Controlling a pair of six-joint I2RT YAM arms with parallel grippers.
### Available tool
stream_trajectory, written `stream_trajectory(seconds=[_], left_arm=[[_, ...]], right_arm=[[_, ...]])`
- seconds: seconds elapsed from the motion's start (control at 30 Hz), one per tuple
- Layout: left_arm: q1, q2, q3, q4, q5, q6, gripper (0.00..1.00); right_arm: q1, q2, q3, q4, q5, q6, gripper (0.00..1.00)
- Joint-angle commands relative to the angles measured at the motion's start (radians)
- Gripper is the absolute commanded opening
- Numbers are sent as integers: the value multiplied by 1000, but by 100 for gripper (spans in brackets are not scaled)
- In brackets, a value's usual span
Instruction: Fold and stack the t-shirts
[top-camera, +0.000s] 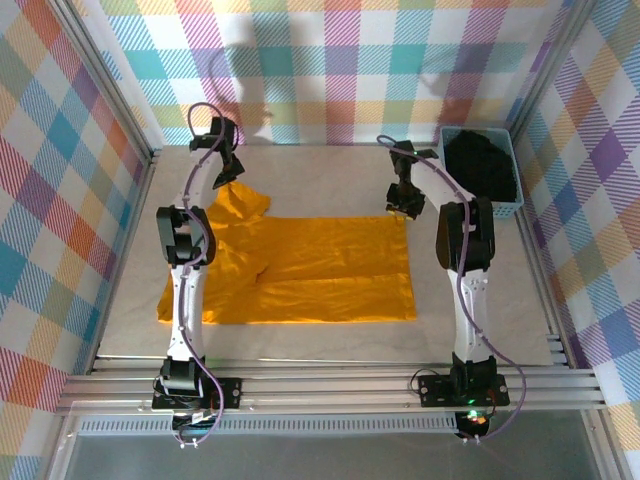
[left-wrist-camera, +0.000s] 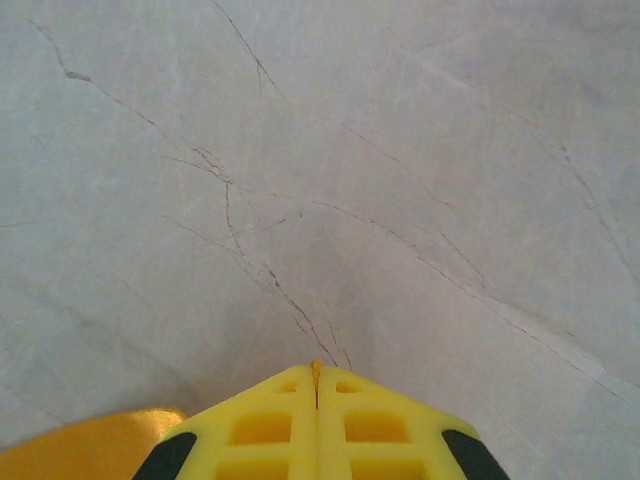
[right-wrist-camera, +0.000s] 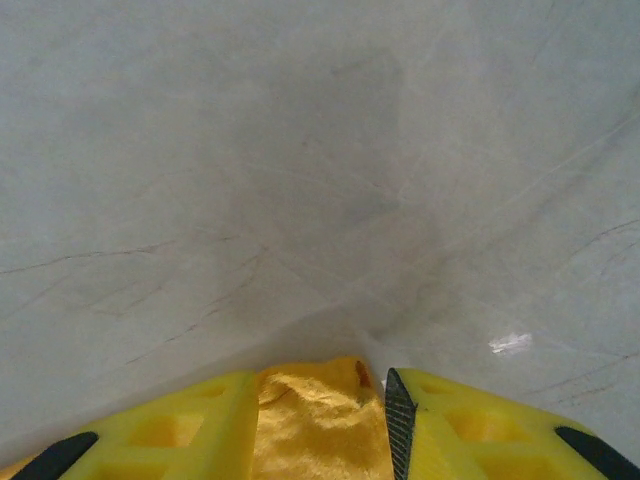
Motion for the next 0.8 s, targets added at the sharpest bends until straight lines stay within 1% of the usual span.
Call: stream_trajectory(seconds=[0.0,0.17,0.27,0.37,0.53,0.63,0.7,0.77], left_arm=[[-12,-61,-24,-28,21,-18,0],[-14,-75,-36,-28,36,-19,0],[-14,-79,-45,-34,40,-19,0],[-15,-83,-50,-45,44,-18,0],[-25,-128,-80,-84,12,-45,0],[-27,-185,-132,-135,-18,-86,0],[-29,-244,-210,-149,-39,-109,0],[-29,-336,-329,-126,-48,-120,0]], right_arm=[[-2,15,29,-27,9,24,39],[-10,39,31,-36,11,23,37],[-12,40,25,-32,2,9,31],[-12,25,10,-21,-5,-4,20],[-7,-60,-72,59,-10,-56,1],[-2,-117,-123,115,-9,-116,0],[3,-158,-161,150,-1,-159,0],[13,-203,-204,188,17,-206,0]])
